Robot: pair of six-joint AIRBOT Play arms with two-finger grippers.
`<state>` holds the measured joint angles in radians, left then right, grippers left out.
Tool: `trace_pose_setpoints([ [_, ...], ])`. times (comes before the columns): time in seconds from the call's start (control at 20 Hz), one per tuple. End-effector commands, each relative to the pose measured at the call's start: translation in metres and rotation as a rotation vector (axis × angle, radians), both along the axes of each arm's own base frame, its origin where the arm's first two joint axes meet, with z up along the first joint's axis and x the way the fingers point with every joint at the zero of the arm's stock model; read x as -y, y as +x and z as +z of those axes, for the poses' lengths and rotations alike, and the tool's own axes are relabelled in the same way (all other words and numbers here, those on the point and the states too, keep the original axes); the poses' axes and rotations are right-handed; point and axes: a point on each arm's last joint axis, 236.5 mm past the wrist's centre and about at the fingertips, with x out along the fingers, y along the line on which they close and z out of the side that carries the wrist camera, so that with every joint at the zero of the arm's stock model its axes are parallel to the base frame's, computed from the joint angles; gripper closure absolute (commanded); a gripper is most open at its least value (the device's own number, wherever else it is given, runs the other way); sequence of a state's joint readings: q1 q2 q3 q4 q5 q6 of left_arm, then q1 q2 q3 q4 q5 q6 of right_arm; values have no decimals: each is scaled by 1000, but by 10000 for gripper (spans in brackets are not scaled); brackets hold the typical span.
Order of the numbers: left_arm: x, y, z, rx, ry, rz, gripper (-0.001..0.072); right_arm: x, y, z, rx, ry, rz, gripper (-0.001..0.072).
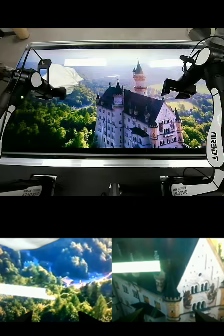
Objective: Fold the shirts.
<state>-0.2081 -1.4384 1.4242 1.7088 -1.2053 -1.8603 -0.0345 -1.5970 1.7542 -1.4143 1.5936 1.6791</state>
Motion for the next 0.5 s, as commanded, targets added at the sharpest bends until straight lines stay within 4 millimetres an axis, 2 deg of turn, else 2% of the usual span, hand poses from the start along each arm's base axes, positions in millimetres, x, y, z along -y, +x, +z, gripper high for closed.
trace_pose_setpoints([
  [0.0, 11, 37, 13, 161, -50, 0, 40, 0, 20, 4, 84, 1, -16, 44],
  [0.2, 16, 88, 30, 378, -103, 3, 48, 3, 46, 10, 195, -6, -26, 44],
  [0.25, 6, 102, 22, 390, -128, 64, 47, 3, 50, 12, 213, -6, -29, 44],
  [0.35, -31, 119, -12, 285, -181, 221, 31, 3, 54, 12, 230, -6, -32, 44],
  [0.45, -46, 133, -45, 167, -341, 358, 28, 3, 54, 10, 225, -6, -32, 44],
])
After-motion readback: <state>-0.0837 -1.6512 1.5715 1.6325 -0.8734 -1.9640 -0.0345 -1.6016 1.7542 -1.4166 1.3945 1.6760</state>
